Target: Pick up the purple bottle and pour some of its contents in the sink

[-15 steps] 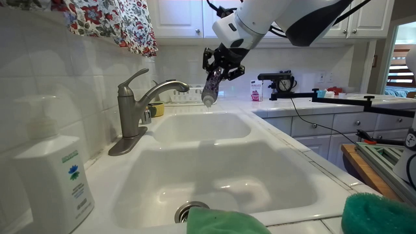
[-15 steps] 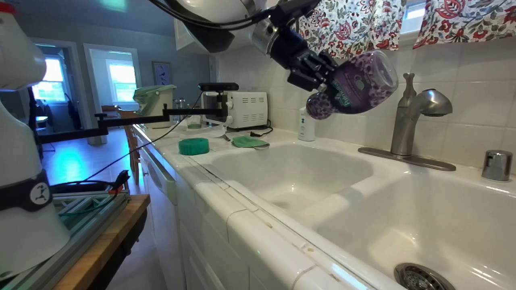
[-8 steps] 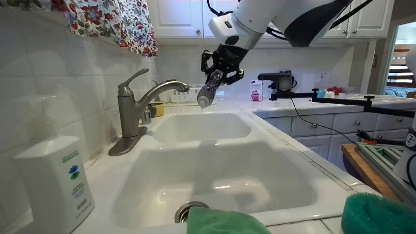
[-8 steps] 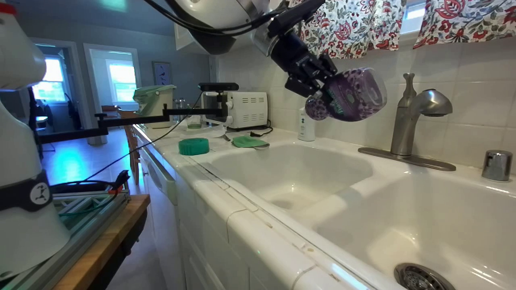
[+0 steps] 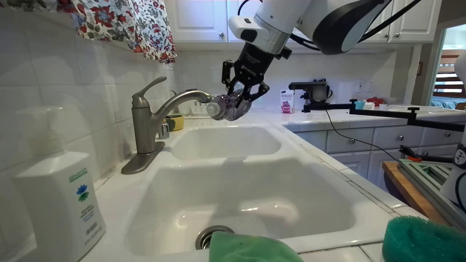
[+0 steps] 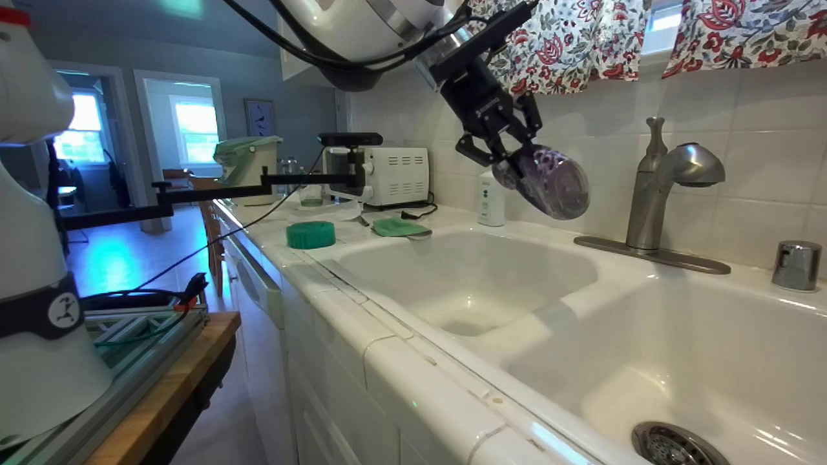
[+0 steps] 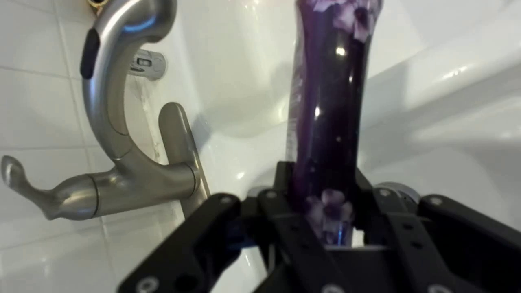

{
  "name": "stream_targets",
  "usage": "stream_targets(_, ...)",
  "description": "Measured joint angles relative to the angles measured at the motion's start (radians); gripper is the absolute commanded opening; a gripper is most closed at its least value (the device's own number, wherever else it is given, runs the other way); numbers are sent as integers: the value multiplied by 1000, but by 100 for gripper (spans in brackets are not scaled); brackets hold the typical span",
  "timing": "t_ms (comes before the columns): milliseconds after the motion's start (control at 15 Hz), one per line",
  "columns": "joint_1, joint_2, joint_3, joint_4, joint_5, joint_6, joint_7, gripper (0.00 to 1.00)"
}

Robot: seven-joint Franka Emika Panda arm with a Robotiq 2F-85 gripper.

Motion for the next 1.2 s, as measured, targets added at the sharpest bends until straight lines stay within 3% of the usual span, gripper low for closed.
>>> stream_targets(533,-7,69,-2,-1,346,200,5,10)
stream_targets(1000,-6,95,20,-1,507,270,-16,10)
stream_targets(1200,-7,135,54,2,580,371,-38,10)
